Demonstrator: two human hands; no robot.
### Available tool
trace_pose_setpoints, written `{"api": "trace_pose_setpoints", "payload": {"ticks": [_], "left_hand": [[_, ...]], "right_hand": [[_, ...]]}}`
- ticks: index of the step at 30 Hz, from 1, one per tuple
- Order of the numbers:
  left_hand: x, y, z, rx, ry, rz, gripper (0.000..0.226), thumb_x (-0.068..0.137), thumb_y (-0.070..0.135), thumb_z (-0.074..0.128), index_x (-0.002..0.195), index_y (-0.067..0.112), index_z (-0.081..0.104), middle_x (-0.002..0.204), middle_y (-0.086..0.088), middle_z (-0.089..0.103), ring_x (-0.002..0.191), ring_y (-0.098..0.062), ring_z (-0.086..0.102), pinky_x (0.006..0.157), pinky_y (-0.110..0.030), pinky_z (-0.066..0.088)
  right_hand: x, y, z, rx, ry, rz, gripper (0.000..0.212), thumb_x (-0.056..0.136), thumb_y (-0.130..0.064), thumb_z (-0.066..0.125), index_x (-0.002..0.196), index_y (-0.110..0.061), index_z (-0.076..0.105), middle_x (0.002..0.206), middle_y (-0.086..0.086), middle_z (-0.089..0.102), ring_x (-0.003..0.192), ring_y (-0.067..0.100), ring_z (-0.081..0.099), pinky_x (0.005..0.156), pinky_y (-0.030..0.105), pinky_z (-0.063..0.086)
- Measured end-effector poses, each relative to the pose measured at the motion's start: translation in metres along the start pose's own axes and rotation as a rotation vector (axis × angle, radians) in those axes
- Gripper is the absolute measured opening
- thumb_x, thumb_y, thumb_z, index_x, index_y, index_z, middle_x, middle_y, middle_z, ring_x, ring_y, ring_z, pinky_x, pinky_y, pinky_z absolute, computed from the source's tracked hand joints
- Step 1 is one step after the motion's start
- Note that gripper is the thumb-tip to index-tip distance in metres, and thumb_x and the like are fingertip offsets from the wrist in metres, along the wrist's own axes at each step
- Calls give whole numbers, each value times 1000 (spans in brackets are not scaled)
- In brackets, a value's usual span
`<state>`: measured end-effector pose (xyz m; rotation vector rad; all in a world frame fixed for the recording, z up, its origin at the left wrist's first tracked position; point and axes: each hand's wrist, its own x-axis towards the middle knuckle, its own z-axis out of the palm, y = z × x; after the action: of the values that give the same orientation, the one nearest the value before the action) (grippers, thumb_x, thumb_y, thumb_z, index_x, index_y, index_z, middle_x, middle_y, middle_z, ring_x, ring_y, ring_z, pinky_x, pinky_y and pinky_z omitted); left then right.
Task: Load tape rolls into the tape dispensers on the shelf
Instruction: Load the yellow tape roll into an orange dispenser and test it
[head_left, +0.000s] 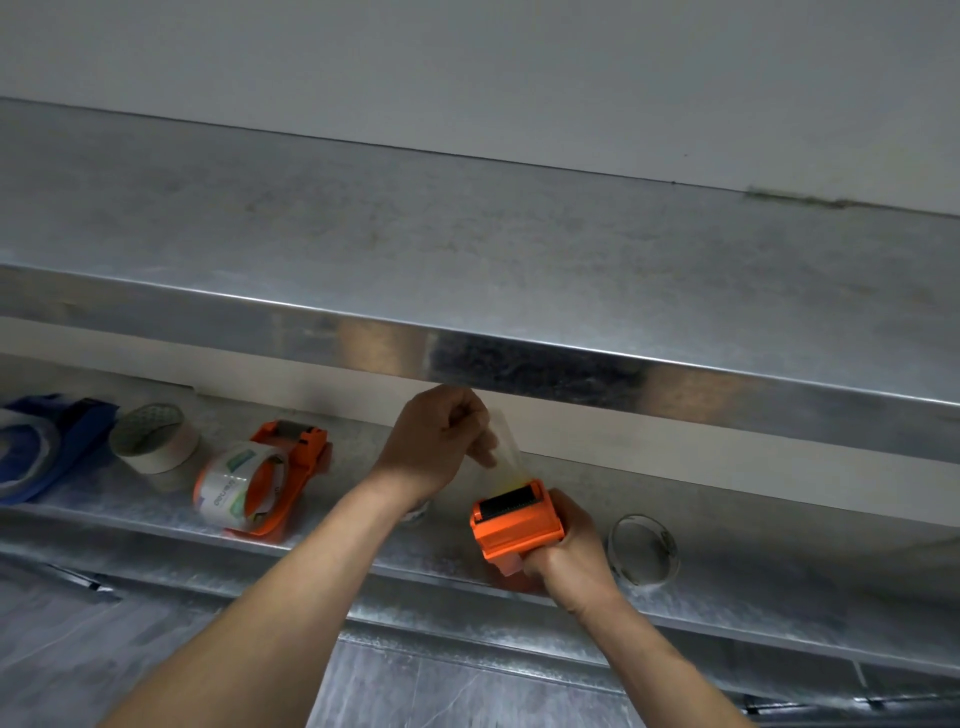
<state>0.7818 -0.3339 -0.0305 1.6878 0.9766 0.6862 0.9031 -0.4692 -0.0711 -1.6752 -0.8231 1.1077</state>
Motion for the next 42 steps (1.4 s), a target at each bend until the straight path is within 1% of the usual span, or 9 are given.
{"api": "trace_pose_setpoints", "payload": {"ticks": [8, 11, 16, 21, 25, 31, 36, 39, 42], "left_hand": [[2, 0, -10, 39, -13, -18, 20, 96, 5, 52, 80, -1, 62, 68, -4, 73, 62, -25, 73, 74, -42, 60], [-2, 5, -10, 34, -50, 14, 21, 95, 3, 52, 76, 6, 61, 68, -4, 72, 65, -25, 73, 74, -43, 60], [-7, 6, -12, 20, -34, 12, 19, 95, 3, 52, 79, 2, 63, 71, -6, 73, 66, -23, 74, 76, -46, 60], [-11, 14, -12, 33, -81, 44, 19, 94, -1, 52, 79, -2, 63, 72, -8, 73, 67, -24, 73, 77, -46, 59], [-12, 24, -12, 82, -138, 68, 19, 95, 0, 53, 80, 2, 63, 73, -6, 73, 69, -20, 73, 76, -37, 59], [-14, 34, -11, 79, -123, 46, 17, 95, 2, 53, 81, -2, 62, 71, -3, 72, 64, -16, 72, 70, -24, 57], [-18, 45, -9, 85, -176, 41, 17, 95, 4, 53, 83, -1, 63, 77, -7, 73, 67, -15, 71, 72, -24, 57], [-19, 49, -8, 101, -173, 33, 18, 96, 6, 54, 85, -2, 65, 76, -4, 73, 66, -12, 70, 70, -16, 54], [-20, 51, -10, 91, -171, 39, 18, 96, 7, 54, 83, 0, 65, 74, -1, 72, 67, -13, 71, 72, -21, 56]], "right_hand": [[0, 9, 2, 42, 11, 30, 33, 36, 2, 56, 66, -12, 56, 48, -9, 58, 46, 2, 51, 43, 15, 40], [3, 8, 0, 57, 14, 45, 34, 36, 4, 54, 67, -12, 56, 48, -8, 57, 47, 7, 52, 40, 13, 38], [4, 2, -4, 164, 33, 54, 34, 38, 8, 50, 64, -12, 58, 45, -5, 54, 40, 6, 51, 34, 14, 39], [10, 15, -1, 107, 56, 24, 44, 36, 5, 54, 77, -9, 62, 55, -4, 61, 49, 6, 55, 43, 17, 43], [13, 22, -3, 48, 67, -17, 46, 37, 3, 58, 82, -6, 62, 63, -2, 65, 60, 14, 57, 51, 21, 44], [6, 17, -1, 86, 10, -31, 47, 41, 10, 61, 88, 3, 61, 64, 2, 70, 56, 13, 67, 44, 29, 50], [11, 22, -1, 109, 37, -23, 48, 41, 11, 56, 87, -1, 62, 67, 12, 67, 58, 21, 62, 44, 37, 48], [13, 22, -2, 106, 42, -41, 45, 40, 8, 55, 83, -3, 62, 65, 9, 65, 59, 17, 60, 46, 32, 46], [14, 24, -3, 93, 61, -59, 39, 37, 4, 57, 72, -11, 61, 59, -3, 63, 55, 11, 55, 50, 21, 43]]}}
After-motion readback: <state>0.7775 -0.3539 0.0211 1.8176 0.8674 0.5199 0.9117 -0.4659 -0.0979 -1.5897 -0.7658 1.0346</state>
